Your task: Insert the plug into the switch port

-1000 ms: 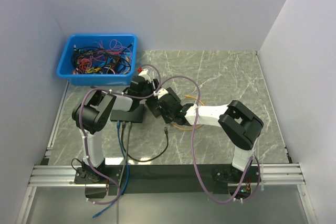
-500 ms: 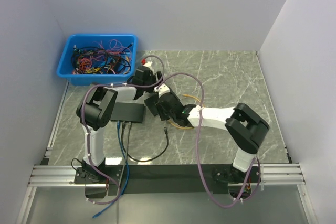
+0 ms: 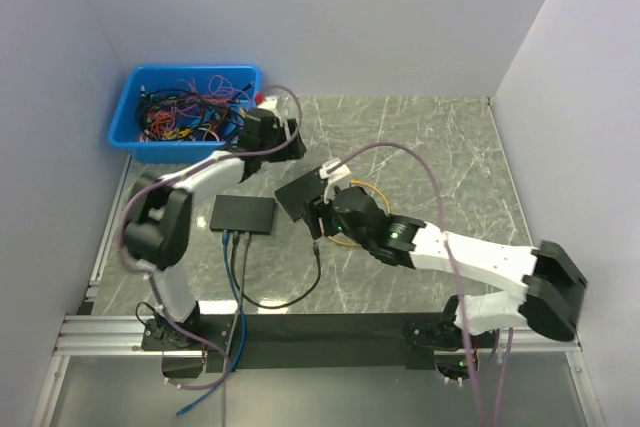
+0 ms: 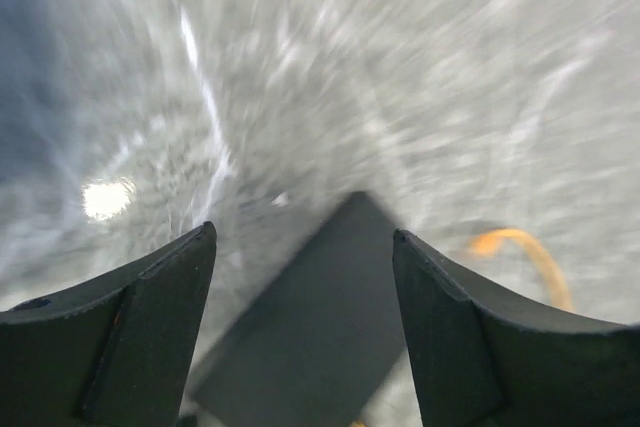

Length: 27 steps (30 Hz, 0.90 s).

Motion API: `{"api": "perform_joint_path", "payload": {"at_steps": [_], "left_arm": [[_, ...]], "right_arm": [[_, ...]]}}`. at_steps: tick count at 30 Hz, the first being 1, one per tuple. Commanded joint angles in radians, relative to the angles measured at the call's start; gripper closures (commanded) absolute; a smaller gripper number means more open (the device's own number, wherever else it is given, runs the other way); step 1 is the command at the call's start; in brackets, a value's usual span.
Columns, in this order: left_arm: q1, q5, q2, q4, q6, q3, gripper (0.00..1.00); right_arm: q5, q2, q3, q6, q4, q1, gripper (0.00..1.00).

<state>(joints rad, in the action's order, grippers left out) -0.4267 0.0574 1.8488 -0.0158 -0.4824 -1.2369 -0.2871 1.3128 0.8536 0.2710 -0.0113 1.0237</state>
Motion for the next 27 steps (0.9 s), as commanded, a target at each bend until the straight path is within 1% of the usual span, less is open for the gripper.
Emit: {"api": "perform_joint_path", "payload": {"at_steps": [1, 2, 3, 5, 6, 8, 9, 10, 11, 12, 14, 15, 17, 18, 22, 23, 24, 26, 27], "left_arm": [[0.003, -0.047, -0.213, 0.013, 0.041, 0.011, 0.23], [0.002, -0.051, -0.242, 0.039, 0.041, 0.025, 0.22], [0.002, -0.054, -0.311, 0.045, 0.039, 0.062, 0.21], [0.002, -0.054, -0.39, 0.034, 0.033, 0.12, 0.2], [0.002, -0.054, -0.466, 0.03, 0.03, 0.181, 0.19], [0.002, -0.096, -0.54, 0.037, 0.028, 0.24, 0.18], [0.002, -0.108, -0.613, 0.052, 0.025, 0.298, 0.18], [-0.003, -0.14, -0.652, 0.059, 0.018, 0.327, 0.18], [-0.013, -0.168, -0.693, 0.06, 0.007, 0.356, 0.17], [-0.041, -0.188, -0.767, 0.056, -0.007, 0.411, 0.17], [-0.056, -0.191, -0.835, 0.04, -0.039, 0.462, 0.18], [-0.069, -0.191, -0.9, 0.037, -0.065, 0.511, 0.19], [-0.079, -0.229, -0.963, 0.068, -0.087, 0.545, 0.19], [-0.084, -0.238, -1.023, 0.085, -0.105, 0.568, 0.19], [-0.089, -0.274, -1.166, 0.218, -0.148, 0.571, 0.19], [-0.087, -0.278, -1.19, 0.282, -0.156, 0.565, 0.19], [-0.089, -0.29, -1.229, 0.315, -0.171, 0.545, 0.2], [-0.09, -0.3, -1.258, 0.385, -0.182, 0.519, 0.2], [-0.092, -0.298, -1.283, 0.449, -0.189, 0.489, 0.21]], "right_arm": [[0.008, -0.128, -0.036, 0.023, -0.03, 0.015, 0.3], [0.022, -0.18, -0.042, 0.023, -0.036, 0.016, 0.29], [0.025, -0.205, -0.054, 0.027, -0.045, 0.018, 0.29], [0.017, -0.28, -0.07, 0.03, -0.075, 0.022, 0.29], [0.011, -0.303, -0.076, 0.031, -0.084, 0.026, 0.29], [0.002, -0.372, -0.099, 0.033, -0.107, 0.024, 0.28], [0.002, -0.394, -0.108, 0.031, -0.108, 0.024, 0.28], [0.005, -0.414, -0.117, 0.031, -0.116, 0.024, 0.28], [0.005, -0.447, -0.128, 0.031, -0.116, 0.026, 0.28], [0.011, -0.461, -0.134, 0.033, -0.121, 0.024, 0.28], [0.025, -0.503, -0.145, 0.036, -0.121, 0.026, 0.28], [0.046, -0.517, -0.151, 0.036, -0.116, 0.026, 0.28], [0.062, -0.562, -0.168, 0.039, -0.111, 0.026, 0.28], [0.063, -0.581, -0.174, 0.042, -0.111, 0.026, 0.28], [0.046, -0.655, -0.195, 0.063, -0.139, 0.026, 0.28], [0.043, -0.678, -0.202, 0.069, -0.144, 0.027, 0.28], [0.039, -0.69, -0.205, 0.08, -0.15, 0.027, 0.28], [0.026, -0.722, -0.215, 0.097, -0.156, 0.026, 0.28], [0.023, -0.73, -0.218, 0.109, -0.157, 0.026, 0.28]]}}
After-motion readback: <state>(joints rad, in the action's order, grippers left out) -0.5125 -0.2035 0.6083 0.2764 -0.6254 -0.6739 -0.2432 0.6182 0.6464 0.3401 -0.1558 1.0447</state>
